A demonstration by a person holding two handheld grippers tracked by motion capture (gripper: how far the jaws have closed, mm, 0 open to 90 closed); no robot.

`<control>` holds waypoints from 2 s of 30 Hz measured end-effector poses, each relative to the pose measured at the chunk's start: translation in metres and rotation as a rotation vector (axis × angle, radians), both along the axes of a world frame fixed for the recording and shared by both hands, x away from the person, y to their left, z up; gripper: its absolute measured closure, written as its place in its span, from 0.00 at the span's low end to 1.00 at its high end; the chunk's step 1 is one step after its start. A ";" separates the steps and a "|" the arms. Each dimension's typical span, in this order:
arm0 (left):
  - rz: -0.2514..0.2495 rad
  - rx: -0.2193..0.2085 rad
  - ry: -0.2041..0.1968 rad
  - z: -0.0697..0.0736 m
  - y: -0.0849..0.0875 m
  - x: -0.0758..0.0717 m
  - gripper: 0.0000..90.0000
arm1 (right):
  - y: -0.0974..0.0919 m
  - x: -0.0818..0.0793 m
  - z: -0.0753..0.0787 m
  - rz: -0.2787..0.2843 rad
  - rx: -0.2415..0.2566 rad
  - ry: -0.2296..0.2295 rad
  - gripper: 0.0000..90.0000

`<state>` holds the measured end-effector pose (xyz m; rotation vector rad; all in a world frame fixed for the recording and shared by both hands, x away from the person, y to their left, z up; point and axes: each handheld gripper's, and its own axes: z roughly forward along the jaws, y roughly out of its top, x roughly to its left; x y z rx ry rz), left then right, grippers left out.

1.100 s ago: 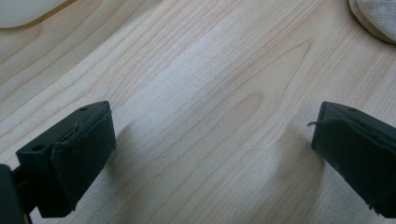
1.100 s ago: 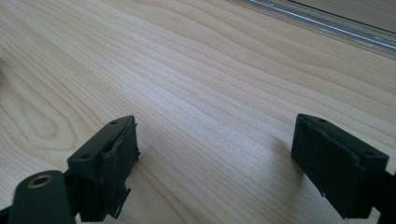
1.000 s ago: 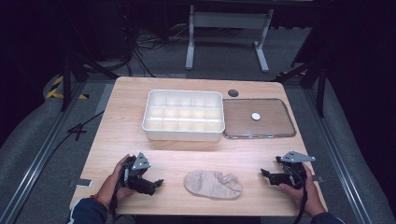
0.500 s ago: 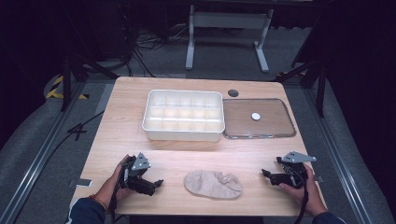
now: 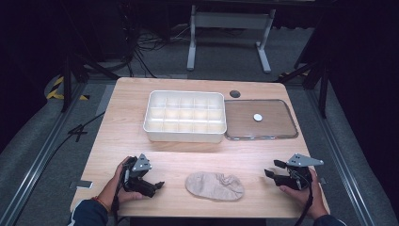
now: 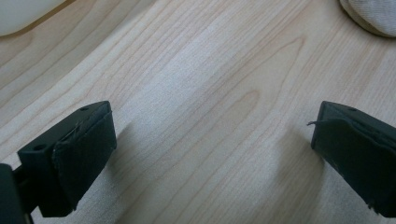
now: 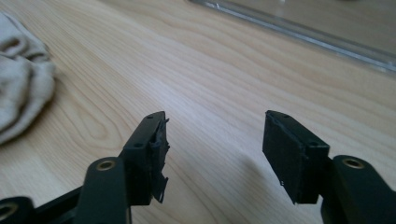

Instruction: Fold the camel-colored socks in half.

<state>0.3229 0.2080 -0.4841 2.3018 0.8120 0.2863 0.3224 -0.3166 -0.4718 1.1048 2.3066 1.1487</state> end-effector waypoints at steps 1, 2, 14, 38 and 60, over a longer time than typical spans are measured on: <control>0.000 0.000 0.000 0.000 0.000 0.000 0.00 | 0.000 0.000 0.000 0.000 0.000 0.000 0.49; 0.000 0.000 0.000 0.000 0.000 0.000 0.00 | 0.003 -0.001 0.003 0.008 0.009 -0.005 0.50; 0.007 0.001 0.000 0.000 0.000 -0.001 0.00 | 0.054 -0.013 0.023 0.157 0.030 -0.043 0.67; 0.054 -0.089 0.032 0.008 -0.016 -0.003 0.33 | 0.195 -0.025 -0.004 0.410 -0.087 0.030 0.92; -0.078 -0.037 0.025 0.008 -0.109 -0.007 0.40 | 0.195 -0.026 -0.007 0.447 -0.091 -0.015 0.95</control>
